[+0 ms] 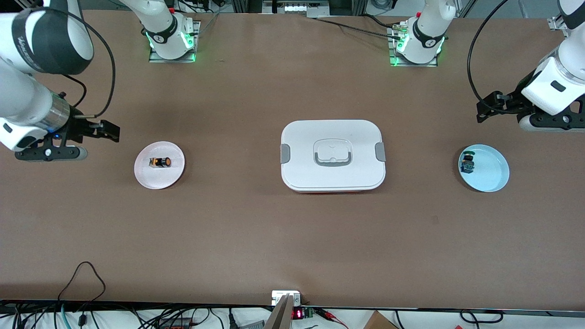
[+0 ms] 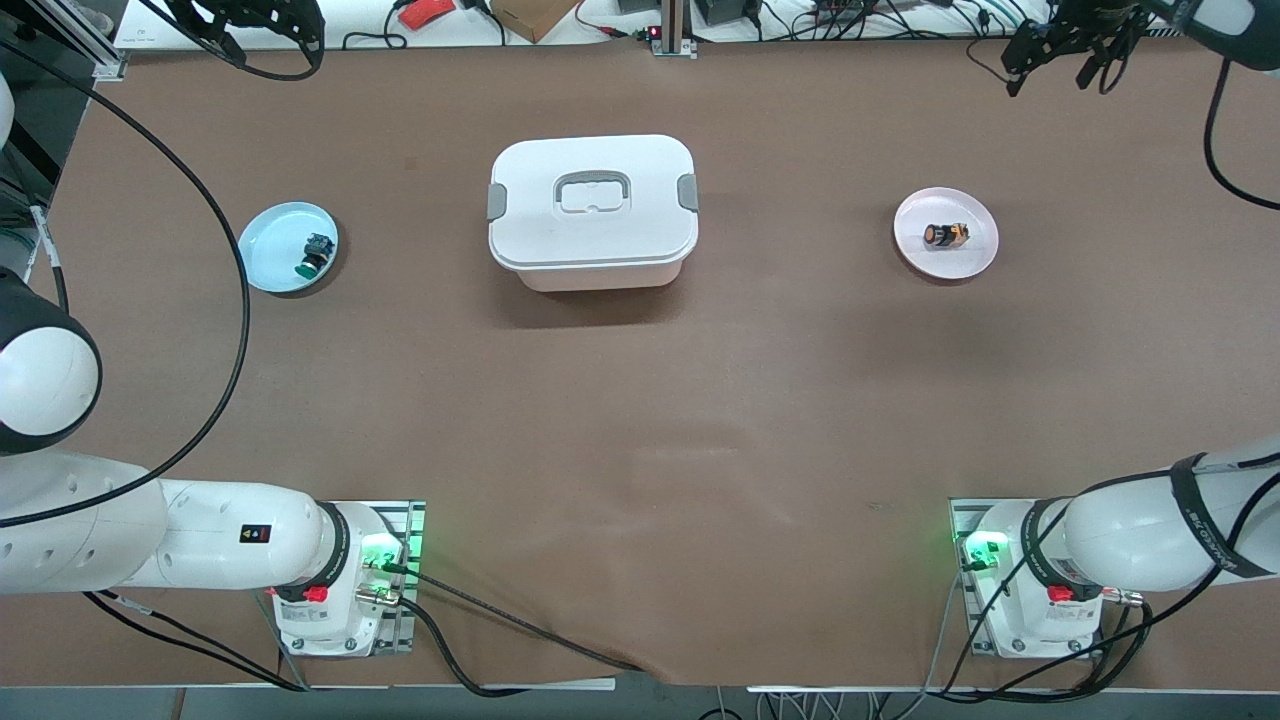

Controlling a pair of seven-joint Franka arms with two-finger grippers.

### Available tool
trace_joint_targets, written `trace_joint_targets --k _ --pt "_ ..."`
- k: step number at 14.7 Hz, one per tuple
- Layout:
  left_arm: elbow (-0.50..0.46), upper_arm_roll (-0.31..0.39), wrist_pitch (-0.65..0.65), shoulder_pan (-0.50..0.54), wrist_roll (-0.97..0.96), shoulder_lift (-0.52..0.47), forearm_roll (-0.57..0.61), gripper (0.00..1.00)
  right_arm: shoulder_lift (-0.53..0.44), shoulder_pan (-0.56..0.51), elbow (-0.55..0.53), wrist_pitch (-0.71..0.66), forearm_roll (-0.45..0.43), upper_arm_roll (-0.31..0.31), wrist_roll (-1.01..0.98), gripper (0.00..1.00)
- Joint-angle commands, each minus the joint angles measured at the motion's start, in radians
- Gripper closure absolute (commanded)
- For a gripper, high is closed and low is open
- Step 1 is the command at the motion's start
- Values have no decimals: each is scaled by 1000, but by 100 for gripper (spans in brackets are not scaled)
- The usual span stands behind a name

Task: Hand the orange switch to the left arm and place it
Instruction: 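Lower the open right gripper over the orange switch on the plate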

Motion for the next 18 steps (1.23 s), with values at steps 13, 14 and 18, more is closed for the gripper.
trace_joint_targets --k 13,14,18 --pt "-2 -6 -6 -3 -10 -15 -12 0 104 -41 -310 360 119 -2 -6 0" --pt "0 -6 -6 -1 -10 -14 -12 0 107 -41 -335 403 119 -2 -8 0" --pt "0 -6 -4 -3 -12 -14 -12 0 142 -41 -378 483 128 -2 -5 0"
